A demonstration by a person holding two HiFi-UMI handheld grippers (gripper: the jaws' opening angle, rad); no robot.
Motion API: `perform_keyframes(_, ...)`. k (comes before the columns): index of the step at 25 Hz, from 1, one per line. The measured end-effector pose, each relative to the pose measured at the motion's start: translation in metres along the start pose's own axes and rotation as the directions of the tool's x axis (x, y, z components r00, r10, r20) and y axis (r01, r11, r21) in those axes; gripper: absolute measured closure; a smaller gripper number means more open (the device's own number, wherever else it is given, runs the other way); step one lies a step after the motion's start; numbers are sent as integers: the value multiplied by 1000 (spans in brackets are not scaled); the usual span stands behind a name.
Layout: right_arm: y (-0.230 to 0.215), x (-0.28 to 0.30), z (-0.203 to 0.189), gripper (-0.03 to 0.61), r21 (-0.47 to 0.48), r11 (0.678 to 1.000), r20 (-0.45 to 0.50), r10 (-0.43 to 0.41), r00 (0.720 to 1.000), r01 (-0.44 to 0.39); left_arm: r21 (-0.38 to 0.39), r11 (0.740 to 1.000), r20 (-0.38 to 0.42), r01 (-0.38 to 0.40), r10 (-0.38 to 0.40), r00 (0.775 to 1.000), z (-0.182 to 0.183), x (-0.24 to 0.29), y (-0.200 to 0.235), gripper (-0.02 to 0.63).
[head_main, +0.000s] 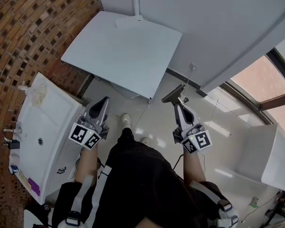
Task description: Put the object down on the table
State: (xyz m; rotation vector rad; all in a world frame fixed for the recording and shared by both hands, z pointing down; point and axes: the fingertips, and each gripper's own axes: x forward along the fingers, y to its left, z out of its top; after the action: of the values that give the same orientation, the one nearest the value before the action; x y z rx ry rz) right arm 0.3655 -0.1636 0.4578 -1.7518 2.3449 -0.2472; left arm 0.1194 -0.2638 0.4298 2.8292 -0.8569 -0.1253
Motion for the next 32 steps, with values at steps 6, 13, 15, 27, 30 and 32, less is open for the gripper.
perform_keyframes(6,-14,32,-3,572,-16,1000,-14,-12,1000,12,13,999,-16,33,-33,999,-10,32,23,614)
perform_keyframes(13,-49,77,1,572,-30,997,-29,-76,997,75,-40,996,37,78,-76,996,-2,98,73,614)
perform_keyframes(15,-55,92,6,572,-44,996,-22,-80,997,79,-30,994,46,101,-99,994,4,113,83,614)
perform_keyframes(27,-76,164,7,572,-59,995,-81,-88,993,83,-75,993,7,86,-86,996,-14,155,150,614)
perform_keyframes(30,-89,175,-7,572,-27,996,-120,-88,989,86,-90,992,-19,87,-89,996,-26,164,160,614)
perform_keyframes(32,-95,186,-16,572,-14,997,-141,-79,987,78,-86,991,-26,103,-105,994,-28,169,163,614)
